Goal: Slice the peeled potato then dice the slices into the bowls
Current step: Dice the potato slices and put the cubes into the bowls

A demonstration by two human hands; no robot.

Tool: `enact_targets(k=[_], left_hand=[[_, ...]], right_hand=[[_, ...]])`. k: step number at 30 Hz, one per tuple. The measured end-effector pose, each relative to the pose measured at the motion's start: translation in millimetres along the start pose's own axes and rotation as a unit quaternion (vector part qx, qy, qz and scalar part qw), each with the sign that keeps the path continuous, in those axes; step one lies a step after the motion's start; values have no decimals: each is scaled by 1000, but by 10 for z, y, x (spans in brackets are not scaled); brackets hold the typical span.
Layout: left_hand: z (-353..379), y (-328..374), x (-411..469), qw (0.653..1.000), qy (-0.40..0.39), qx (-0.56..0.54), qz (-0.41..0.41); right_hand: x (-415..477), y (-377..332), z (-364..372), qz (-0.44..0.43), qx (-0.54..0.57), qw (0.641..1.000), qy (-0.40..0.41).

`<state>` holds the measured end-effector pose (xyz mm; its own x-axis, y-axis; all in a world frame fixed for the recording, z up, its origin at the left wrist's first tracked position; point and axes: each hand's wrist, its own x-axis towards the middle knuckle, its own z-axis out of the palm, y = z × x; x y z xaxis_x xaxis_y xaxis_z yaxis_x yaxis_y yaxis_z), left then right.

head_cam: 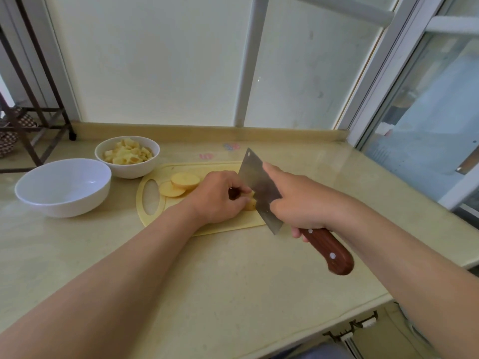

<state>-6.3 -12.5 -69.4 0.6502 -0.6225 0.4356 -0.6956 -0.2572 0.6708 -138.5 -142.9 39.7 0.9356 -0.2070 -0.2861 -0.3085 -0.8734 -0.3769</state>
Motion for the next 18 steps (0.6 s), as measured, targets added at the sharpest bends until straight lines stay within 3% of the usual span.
enact_targets(k=[8, 18], left_hand=[[-13, 25, -17, 1000, 3, 0, -4], [-116, 105, -34, 995, 19, -43, -87]], right_hand=[[350, -146, 51, -4, -16, 1000, 25], [238, 5, -155, 0, 94, 993, 68]])
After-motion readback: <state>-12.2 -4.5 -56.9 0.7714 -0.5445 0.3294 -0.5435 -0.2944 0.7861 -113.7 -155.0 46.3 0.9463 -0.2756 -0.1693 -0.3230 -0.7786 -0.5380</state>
